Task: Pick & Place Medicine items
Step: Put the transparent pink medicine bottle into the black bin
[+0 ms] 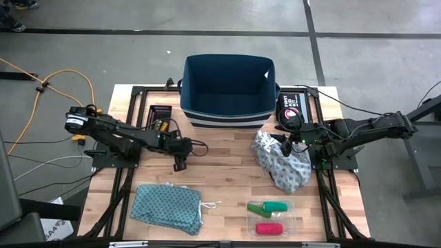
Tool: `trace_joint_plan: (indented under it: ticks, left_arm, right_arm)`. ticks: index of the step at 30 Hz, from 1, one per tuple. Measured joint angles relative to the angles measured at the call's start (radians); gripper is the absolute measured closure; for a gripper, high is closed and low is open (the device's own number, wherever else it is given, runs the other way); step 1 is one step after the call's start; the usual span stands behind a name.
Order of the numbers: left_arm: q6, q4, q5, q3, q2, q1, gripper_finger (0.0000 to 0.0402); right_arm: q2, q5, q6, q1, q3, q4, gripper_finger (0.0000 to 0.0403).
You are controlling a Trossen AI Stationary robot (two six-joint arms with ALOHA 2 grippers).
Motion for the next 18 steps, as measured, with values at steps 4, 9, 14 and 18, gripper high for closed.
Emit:
trace_joint_plan:
  ticks: [4,9,14,18]
  left_arm:
    - [0.0,0.005,0.002,0.0,0.003,0.0,0.0242]
    - [0.0,0.003,0.002,0.0,0.003,0.0,0.0248]
    - [0.0,0.006,0.001,0.0,0.003,0.0,0.0266]
    - [0.0,0.006,0.001,0.0,0.003,0.0,0.0283]
  right_arm:
    - [0.0,0.0,0.0,0.0,0.0,0.0,0.0219]
    - [0.0,0.0,0.0,0.0,0.0,0.0,0.0219]
    - [0.0,0.0,0.0,0.0,0.0,0.0,0.0219]
    - [0.0,0.0,0.0,0.0,0.0,0.0,0.0219]
